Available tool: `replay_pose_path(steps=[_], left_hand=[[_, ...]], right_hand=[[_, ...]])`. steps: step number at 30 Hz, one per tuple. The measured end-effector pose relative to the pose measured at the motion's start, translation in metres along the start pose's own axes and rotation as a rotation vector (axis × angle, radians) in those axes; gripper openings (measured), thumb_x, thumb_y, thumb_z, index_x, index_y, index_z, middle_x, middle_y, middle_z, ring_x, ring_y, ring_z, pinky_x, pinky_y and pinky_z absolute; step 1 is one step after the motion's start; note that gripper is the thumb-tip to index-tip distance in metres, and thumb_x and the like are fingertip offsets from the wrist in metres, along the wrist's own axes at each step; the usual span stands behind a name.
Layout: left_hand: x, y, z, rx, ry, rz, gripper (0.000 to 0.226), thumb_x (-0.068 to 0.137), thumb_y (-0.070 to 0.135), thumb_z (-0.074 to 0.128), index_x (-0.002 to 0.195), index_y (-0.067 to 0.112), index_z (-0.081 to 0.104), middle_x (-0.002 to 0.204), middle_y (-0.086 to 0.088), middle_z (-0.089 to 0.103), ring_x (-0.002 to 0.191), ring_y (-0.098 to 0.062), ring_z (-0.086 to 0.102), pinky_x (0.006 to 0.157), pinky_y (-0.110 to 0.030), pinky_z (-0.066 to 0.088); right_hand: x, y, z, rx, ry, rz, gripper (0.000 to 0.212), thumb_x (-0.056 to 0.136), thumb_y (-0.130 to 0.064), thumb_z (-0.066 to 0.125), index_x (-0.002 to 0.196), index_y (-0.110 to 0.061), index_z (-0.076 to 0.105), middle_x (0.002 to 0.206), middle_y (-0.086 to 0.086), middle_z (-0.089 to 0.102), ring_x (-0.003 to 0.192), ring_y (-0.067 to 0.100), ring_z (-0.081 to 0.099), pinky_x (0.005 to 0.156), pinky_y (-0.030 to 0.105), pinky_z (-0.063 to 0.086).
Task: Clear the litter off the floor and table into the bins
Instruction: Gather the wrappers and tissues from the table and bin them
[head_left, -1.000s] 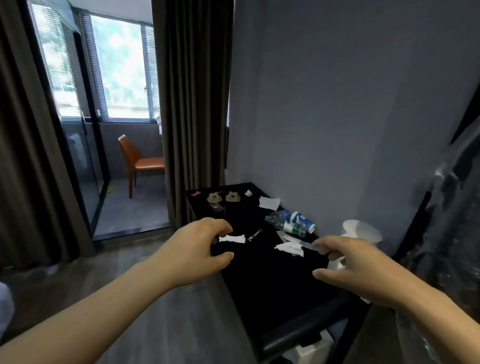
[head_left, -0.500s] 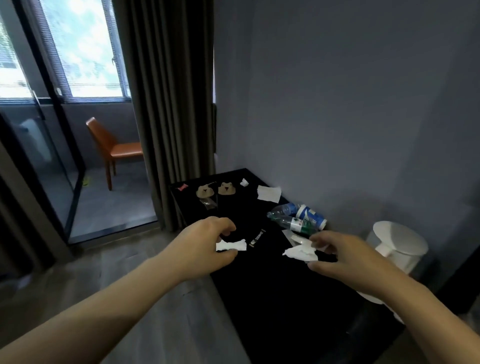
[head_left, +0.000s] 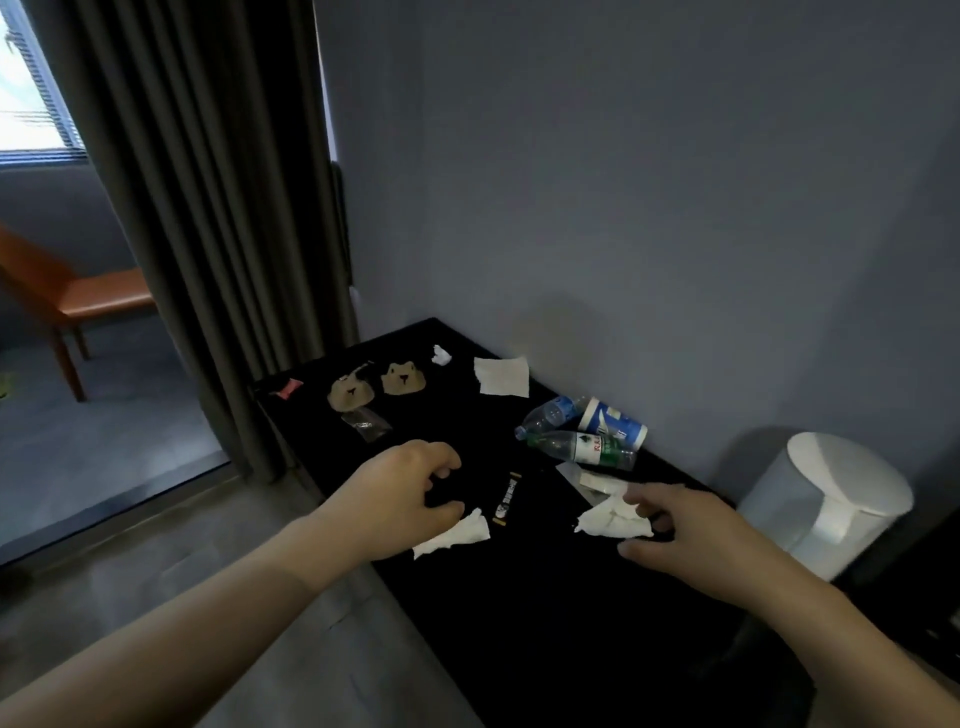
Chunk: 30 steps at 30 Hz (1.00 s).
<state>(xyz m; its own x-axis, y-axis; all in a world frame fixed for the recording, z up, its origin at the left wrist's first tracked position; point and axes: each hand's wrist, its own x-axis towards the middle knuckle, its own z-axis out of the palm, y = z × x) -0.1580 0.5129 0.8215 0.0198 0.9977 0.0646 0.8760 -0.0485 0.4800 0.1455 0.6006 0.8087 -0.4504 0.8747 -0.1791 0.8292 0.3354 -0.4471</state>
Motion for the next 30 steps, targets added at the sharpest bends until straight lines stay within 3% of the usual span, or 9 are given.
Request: replay_pose_path(steps=[10, 15, 22, 30], left_hand=[[0.082, -0.079, 0.029, -0.057, -0.196, 0.016, 0.045, 0.083, 0.039, 0.066, 0.125, 0.028, 0.054, 0.113, 0.011, 0.057, 0.098, -0.003, 0.056, 0.081, -0.017, 0.050], [0.119, -0.115, 0.057, -0.039, -0.265, -0.022, 0.047, 0.083, 0.039, 0.067, 0.127, 0.027, 0.053, 0.117, 0.011, 0.057, 0.099, -0.003, 0.056, 0.080, -0.015, 0.047], [0.168, -0.139, 0.111, 0.013, -0.445, -0.113, 0.048, 0.084, 0.036, 0.067, 0.128, 0.021, 0.054, 0.121, 0.004, 0.057, 0.105, -0.008, 0.056, 0.086, -0.019, 0.048], [0.203, -0.180, 0.152, 0.094, -0.576, -0.182, 0.044, 0.082, 0.037, 0.068, 0.120, 0.018, 0.058, 0.114, 0.001, 0.058, 0.099, -0.012, 0.058, 0.087, -0.027, 0.051]], right_hand=[[0.055, -0.004, 0.038, 0.060, -0.032, 0.215, 0.060, 0.078, -0.046, 0.072, 0.131, -0.031, 0.050, 0.120, -0.010, 0.058, 0.101, 0.004, 0.055, 0.077, 0.015, 0.041], [0.105, 0.013, 0.052, 0.083, -0.059, 0.286, 0.058, 0.078, -0.043, 0.074, 0.130, -0.028, 0.052, 0.122, -0.007, 0.058, 0.103, 0.009, 0.057, 0.085, 0.021, 0.046], [0.169, 0.044, 0.070, 0.185, -0.069, 0.330, 0.052, 0.075, -0.038, 0.076, 0.123, -0.029, 0.057, 0.108, -0.009, 0.058, 0.096, 0.006, 0.056, 0.079, 0.021, 0.044], [0.197, 0.066, 0.092, 0.165, -0.164, 0.411, 0.056, 0.078, -0.037, 0.075, 0.129, -0.024, 0.055, 0.118, -0.004, 0.061, 0.099, 0.010, 0.057, 0.081, 0.023, 0.042]])
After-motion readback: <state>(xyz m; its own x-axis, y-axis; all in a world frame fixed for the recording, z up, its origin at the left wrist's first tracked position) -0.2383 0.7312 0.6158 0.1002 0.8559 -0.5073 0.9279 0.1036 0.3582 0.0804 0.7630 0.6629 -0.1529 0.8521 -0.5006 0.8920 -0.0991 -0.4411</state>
